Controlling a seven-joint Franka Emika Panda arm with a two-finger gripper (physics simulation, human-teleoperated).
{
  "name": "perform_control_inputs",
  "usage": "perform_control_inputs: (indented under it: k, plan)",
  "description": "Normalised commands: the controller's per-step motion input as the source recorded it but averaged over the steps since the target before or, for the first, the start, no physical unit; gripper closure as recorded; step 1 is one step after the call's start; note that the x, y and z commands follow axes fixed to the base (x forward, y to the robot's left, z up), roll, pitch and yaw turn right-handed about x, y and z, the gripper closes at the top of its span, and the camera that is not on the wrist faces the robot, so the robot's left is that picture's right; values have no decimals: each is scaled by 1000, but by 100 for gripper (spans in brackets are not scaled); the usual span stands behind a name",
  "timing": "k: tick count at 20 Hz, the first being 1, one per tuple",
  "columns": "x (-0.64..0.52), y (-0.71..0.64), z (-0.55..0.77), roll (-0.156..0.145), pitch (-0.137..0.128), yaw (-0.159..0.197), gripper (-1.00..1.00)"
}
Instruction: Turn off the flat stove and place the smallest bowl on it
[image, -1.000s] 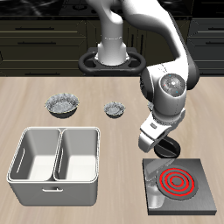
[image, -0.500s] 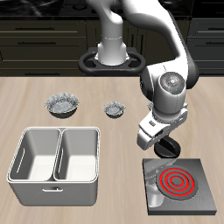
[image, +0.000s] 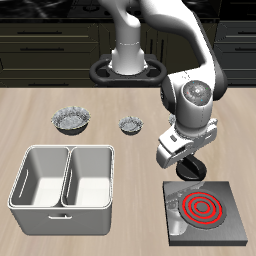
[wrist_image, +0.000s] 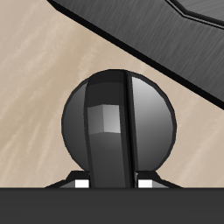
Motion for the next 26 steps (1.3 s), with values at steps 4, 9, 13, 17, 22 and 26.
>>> perform_control_inputs:
  k: [4, 9, 13, 17, 22, 26]
  plan:
    - [22, 39, 62, 6, -18, -51, 100]
    - [10, 29, 69, 3, -12, -56, 100]
    - [-32, 48, 30, 6, 4, -50, 100]
    - [-21, 20, 67, 0, -3, -66, 100]
    - [1, 52, 39, 1, -6, -31, 100]
    - [12, 29, 58, 1, -5, -54, 100]
